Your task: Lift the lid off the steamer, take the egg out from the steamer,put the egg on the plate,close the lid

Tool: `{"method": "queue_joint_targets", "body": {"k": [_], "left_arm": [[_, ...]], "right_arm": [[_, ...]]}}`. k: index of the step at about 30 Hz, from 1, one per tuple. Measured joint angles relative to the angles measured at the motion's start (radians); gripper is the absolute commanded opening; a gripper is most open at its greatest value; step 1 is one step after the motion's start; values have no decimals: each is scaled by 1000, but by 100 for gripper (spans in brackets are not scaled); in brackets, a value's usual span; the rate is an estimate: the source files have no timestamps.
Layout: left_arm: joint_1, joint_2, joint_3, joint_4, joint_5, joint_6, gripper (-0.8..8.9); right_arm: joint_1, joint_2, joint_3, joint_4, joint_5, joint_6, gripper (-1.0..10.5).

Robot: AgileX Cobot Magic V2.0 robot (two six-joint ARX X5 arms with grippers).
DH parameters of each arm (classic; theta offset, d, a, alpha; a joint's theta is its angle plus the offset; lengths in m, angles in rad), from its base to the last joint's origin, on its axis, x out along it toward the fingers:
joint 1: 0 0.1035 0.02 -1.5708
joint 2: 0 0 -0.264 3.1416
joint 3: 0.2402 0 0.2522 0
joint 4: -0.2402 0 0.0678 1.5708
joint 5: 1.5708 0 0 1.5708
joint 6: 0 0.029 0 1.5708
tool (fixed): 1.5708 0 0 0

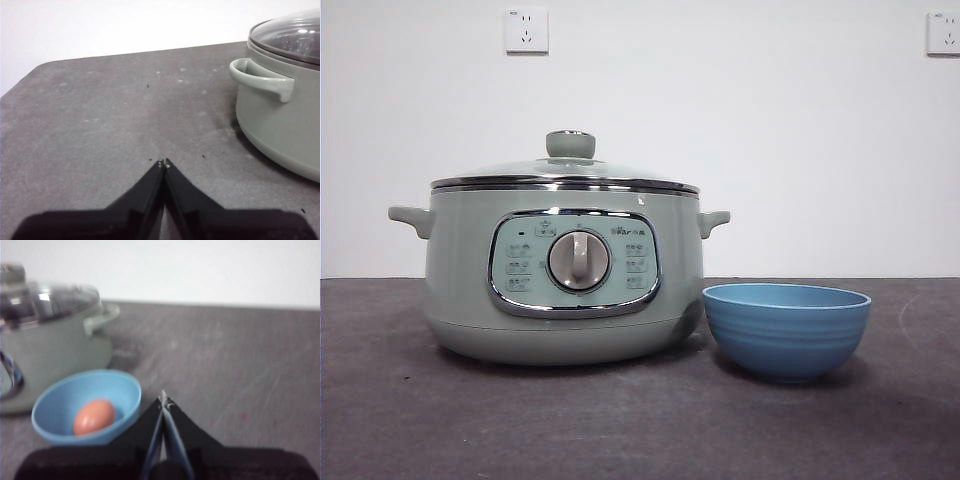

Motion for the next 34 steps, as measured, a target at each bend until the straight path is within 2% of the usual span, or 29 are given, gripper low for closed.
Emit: {"method": "queue_joint_targets", "body": {"k": [34], "left_arm": [[0, 0, 0, 0, 0, 0, -4]], "right_arm": [[0, -1, 2, -19, 4, 10, 2]]}}
